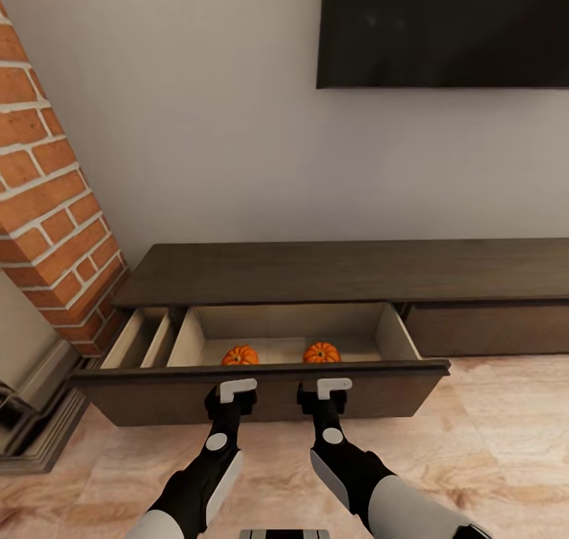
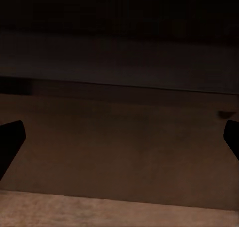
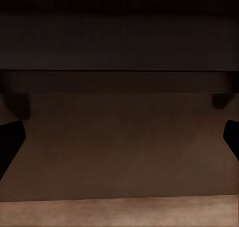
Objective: Place each of the two pumpkins and all three candles from the living room inside a cabinet in the living room (use any cabinet), then make sure every cabinet is closed, and position the cauldron so it is next to a table in the living room.
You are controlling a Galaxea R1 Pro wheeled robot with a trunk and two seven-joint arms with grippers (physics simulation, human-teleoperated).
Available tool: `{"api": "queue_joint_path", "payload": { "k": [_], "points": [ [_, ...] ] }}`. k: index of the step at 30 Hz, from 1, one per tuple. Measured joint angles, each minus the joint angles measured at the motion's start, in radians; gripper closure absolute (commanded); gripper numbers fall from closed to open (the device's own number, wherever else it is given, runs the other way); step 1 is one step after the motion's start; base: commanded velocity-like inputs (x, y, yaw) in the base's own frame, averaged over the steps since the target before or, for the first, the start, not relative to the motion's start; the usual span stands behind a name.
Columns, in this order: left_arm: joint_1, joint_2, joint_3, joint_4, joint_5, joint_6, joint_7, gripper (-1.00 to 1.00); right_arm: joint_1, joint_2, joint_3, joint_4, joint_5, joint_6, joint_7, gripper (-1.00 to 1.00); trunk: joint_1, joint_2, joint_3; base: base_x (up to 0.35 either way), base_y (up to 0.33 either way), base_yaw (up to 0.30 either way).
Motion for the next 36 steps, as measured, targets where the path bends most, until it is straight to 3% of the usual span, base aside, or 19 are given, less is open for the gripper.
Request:
{"api": "queue_joint_path", "payload": {
  "k": [27, 36],
  "points": [
    [0.000, 0.000, 0.000, 0.000, 0.001, 0.000, 0.000, -1.00, 0.000, 0.000, 0.002, 0.000, 0.000, 0.000, 0.000, -1.00, 0.000, 0.000, 0.000, 0.290, 0.000, 0.000],
    [0.000, 0.000, -0.001, 0.000, 0.000, 0.000, -0.001, -1.00, 0.000, 0.000, 0.003, 0.001, -0.002, -0.001, -0.002, -1.00, 0.000, 0.000, 0.000, 0.099, 0.008, 0.000]
  ]
}}
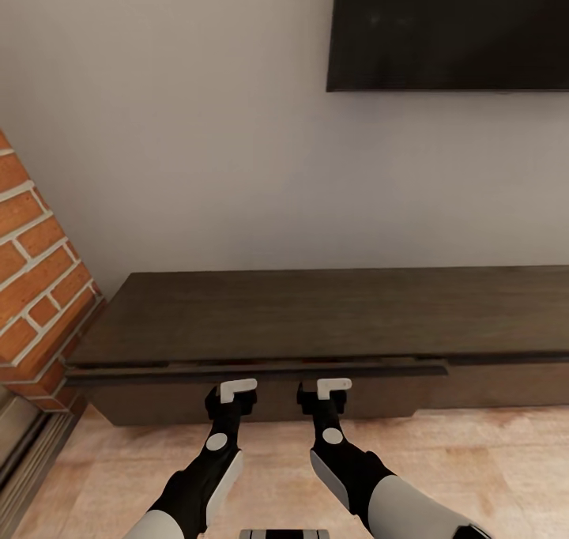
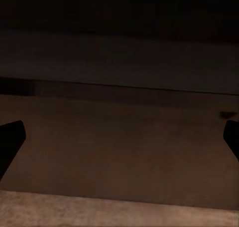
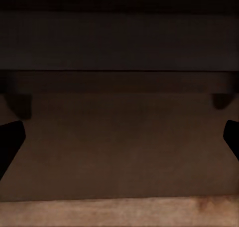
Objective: Place each of the two pumpkins and all three candles from the living room inside a cabinet in the living room (use any cabinet), then make sure every cabinet is closed, and position the cauldron so it is next to a table in the living room.
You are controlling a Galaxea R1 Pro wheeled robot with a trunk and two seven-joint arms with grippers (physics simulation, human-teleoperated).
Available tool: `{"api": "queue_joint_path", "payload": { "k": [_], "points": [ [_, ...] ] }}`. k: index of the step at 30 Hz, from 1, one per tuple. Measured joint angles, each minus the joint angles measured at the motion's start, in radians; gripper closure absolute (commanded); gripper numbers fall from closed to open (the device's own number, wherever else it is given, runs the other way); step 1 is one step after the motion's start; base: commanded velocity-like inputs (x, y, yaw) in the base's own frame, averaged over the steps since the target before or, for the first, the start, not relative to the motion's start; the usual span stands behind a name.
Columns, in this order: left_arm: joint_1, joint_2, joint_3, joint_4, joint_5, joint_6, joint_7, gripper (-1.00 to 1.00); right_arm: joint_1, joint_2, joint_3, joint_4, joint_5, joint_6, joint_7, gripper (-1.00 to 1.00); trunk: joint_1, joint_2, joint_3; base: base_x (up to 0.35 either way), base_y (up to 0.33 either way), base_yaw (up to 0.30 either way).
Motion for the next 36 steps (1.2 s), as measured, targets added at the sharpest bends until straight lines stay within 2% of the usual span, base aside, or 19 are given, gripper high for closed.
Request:
{"api": "queue_joint_path", "payload": {
  "k": [12, 25, 29, 33, 36],
  "points": [
    [0.000, 0.000, -0.001, 0.000, 0.000, -0.002, 0.002, -1.00, 0.001, 0.000, 0.000, -0.001, 0.003, 0.001, 0.001, -1.00, 0.000, 0.000, 0.000, 0.057, 0.011, 0.000],
    [0.000, 0.000, 0.000, 0.000, -0.001, 0.000, 0.002, -1.00, 0.000, 0.000, 0.000, -0.001, 0.003, 0.001, 0.001, -1.00, 0.001, 0.000, 0.000, -0.242, 0.000, 0.000],
    [0.000, 0.000, 0.000, 0.000, 0.000, 0.024, 0.002, -1.00, 0.000, 0.000, -0.004, -0.001, 0.000, 0.009, 0.001, -1.00, 0.001, 0.000, 0.000, -0.253, 0.000, 0.000],
    [0.000, -0.001, 0.005, -0.031, 0.003, 0.128, 0.003, -1.00, -0.001, 0.000, -0.008, -0.002, -0.010, 0.057, 0.001, -1.00, 0.001, 0.000, 0.000, -0.155, 0.000, 0.000],
    [-0.001, -0.002, 0.009, -0.122, 0.005, 0.328, 0.008, -1.00, -0.002, 0.000, -0.030, -0.025, -0.021, 0.241, -0.001, -1.00, 0.000, 0.000, 0.000, -0.019, 0.000, 0.000]
  ]
}}
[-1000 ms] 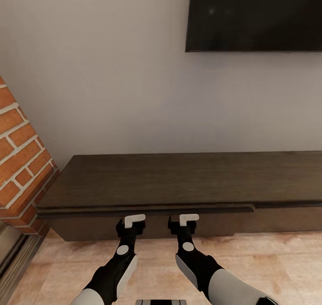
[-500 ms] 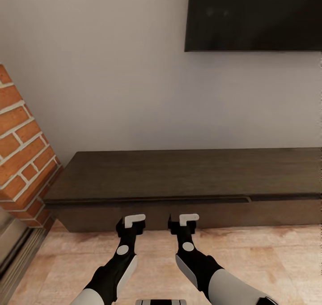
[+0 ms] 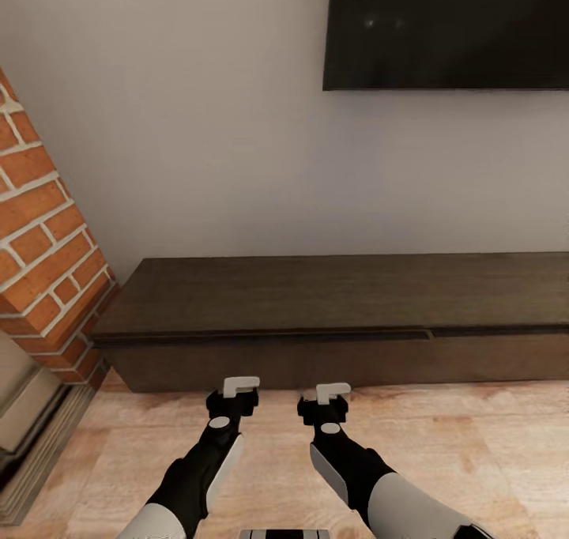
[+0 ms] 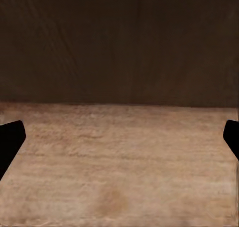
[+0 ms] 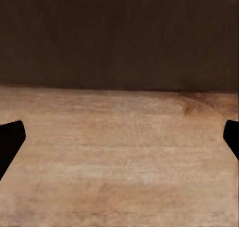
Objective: Place each of the two pumpkins and all three candles from the living room inside a cabinet in the living room (use any cabinet), then make sure every cabinet is closed, and position the cauldron so it is next to a table in the living room.
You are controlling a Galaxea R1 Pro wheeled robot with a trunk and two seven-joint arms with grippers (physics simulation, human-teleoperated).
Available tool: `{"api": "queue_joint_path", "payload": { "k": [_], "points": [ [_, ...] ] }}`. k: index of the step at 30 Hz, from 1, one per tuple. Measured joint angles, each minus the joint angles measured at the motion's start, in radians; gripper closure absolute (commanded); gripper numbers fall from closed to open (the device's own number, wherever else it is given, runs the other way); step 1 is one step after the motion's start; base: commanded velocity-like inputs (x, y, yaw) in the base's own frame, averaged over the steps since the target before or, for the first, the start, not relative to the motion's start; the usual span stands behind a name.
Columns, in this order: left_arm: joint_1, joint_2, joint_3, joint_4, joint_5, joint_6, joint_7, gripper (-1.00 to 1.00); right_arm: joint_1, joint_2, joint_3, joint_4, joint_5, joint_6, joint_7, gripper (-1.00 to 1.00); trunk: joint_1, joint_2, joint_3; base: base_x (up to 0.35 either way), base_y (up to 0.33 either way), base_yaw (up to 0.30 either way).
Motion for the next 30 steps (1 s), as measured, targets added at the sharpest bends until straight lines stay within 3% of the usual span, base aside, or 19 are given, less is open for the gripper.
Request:
{"api": "queue_joint_path", "payload": {
  "k": [4, 6, 10, 15, 20, 24, 30],
  "points": [
    [0.000, 0.001, 0.004, -0.109, 0.006, 0.196, 0.000, -1.00, 0.000, 0.000, -0.080, -0.086, -0.005, 0.174, -0.004, -1.00, -0.001, 0.000, 0.004, -0.003, 0.000, 0.000],
    [0.000, 0.001, 0.006, -0.124, 0.008, 0.243, -0.003, -1.00, -0.001, 0.000, -0.105, -0.098, -0.004, 0.216, -0.004, -1.00, -0.001, 0.001, 0.011, 0.000, 0.000, 0.000],
    [0.000, 0.001, 0.009, -0.133, 0.009, 0.288, -0.005, -1.00, -0.001, 0.000, -0.132, -0.107, -0.004, 0.265, -0.007, -1.00, -0.003, 0.002, 0.027, 0.000, 0.000, 0.000],
    [-0.007, 0.000, 0.010, -0.124, 0.009, 0.408, -0.001, -1.00, -0.001, 0.000, -0.148, -0.143, -0.002, 0.363, -0.010, -1.00, -0.005, 0.003, 0.046, 0.000, 0.000, 0.000],
    [-0.011, -0.001, 0.020, -0.121, 0.009, 0.481, 0.003, -1.00, -0.001, 0.000, -0.231, -0.170, 0.000, 0.471, -0.011, -1.00, -0.012, 0.012, 0.065, 0.000, 0.000, 0.000],
    [-0.013, -0.003, 0.030, -0.121, 0.009, 0.553, 0.014, -1.00, -0.001, 0.000, -0.243, -0.175, 0.001, 0.528, -0.011, -1.00, -0.027, 0.040, 0.077, 0.000, 0.000, 0.000],
    [-0.014, -0.003, 0.081, -0.123, 0.023, 0.578, 0.019, -1.00, -0.001, 0.000, -0.246, -0.181, 0.002, 0.539, -0.011, -1.00, -0.050, 0.082, 0.096, -0.096, 0.000, 0.000]
  ]
}}
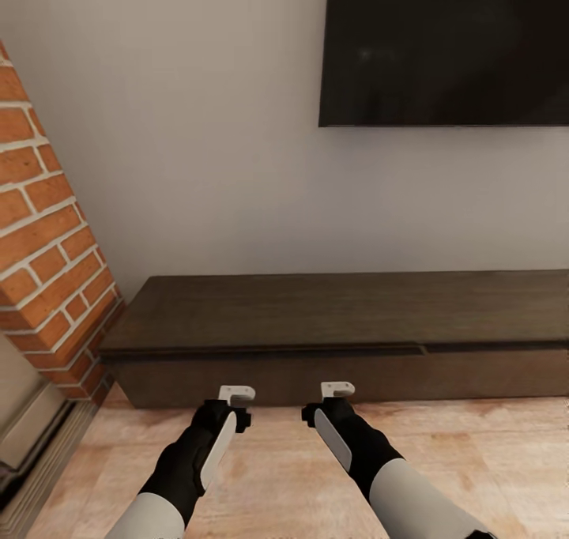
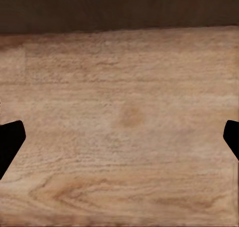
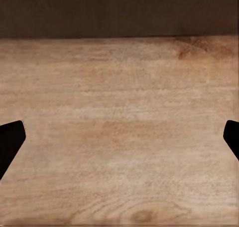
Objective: Place each of the two pumpkins and all three candles from the living room inside a cabinet in the living room (use any cabinet), then make sure every cabinet is closed, and position the cauldron so it is next to a table in the living room.
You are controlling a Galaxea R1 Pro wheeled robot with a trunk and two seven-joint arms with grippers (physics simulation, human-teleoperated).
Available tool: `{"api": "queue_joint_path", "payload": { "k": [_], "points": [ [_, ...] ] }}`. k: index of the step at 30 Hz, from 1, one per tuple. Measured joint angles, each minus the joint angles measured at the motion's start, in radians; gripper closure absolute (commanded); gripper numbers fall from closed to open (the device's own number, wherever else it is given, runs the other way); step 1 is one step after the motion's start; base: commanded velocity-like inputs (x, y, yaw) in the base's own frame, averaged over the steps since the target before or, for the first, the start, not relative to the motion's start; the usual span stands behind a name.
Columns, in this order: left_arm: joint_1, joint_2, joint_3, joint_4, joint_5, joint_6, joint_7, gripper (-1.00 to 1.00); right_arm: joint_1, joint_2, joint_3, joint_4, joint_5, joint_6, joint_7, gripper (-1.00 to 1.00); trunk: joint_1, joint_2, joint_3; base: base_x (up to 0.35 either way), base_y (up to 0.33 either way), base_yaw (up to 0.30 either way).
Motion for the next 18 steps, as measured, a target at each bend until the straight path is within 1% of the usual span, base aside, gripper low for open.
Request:
{"api": "queue_joint_path", "payload": {
  "k": [3, 9, 11, 12, 15, 18],
  "points": [
    [-0.001, 0.000, 0.008, 0.000, 0.001, 0.001, -0.002, -1.00, 0.001, 0.000, 0.000, -0.026, -0.001, 0.000, -0.001, -1.00, -0.012, 0.021, 0.009, -0.121, 0.000, 0.000],
    [-0.001, 0.000, 0.014, 0.000, 0.002, 0.000, -0.006, -1.00, 0.002, 0.000, 0.000, -0.040, -0.001, 0.005, 0.001, -1.00, -0.035, 0.063, 0.028, -0.016, 0.000, 0.000],
    [-0.002, 0.001, 0.025, 0.000, 0.001, 0.000, -0.006, -1.00, 0.002, 0.000, 0.001, -0.040, -0.001, 0.004, 0.001, -1.00, -0.043, 0.077, 0.034, -0.002, 0.000, 0.000],
    [-0.002, 0.001, 0.037, 0.000, 0.001, 0.000, -0.006, -1.00, 0.002, 0.000, 0.002, -0.041, -0.001, 0.004, 0.002, -1.00, -0.046, 0.084, 0.038, -0.001, 0.000, 0.000],
    [-0.002, 0.001, 0.050, 0.000, 0.002, 0.000, -0.006, -1.00, 0.002, 0.000, 0.003, -0.041, -0.001, 0.005, 0.000, -1.00, -0.058, 0.105, 0.047, 0.000, 0.000, 0.000],
    [-0.002, 0.001, 0.053, 0.000, 0.003, 0.000, -0.005, -1.00, 0.002, 0.000, 0.001, -0.047, -0.002, 0.004, -0.006, -1.00, -0.069, 0.126, 0.056, 0.000, 0.000, 0.000]
  ]
}}
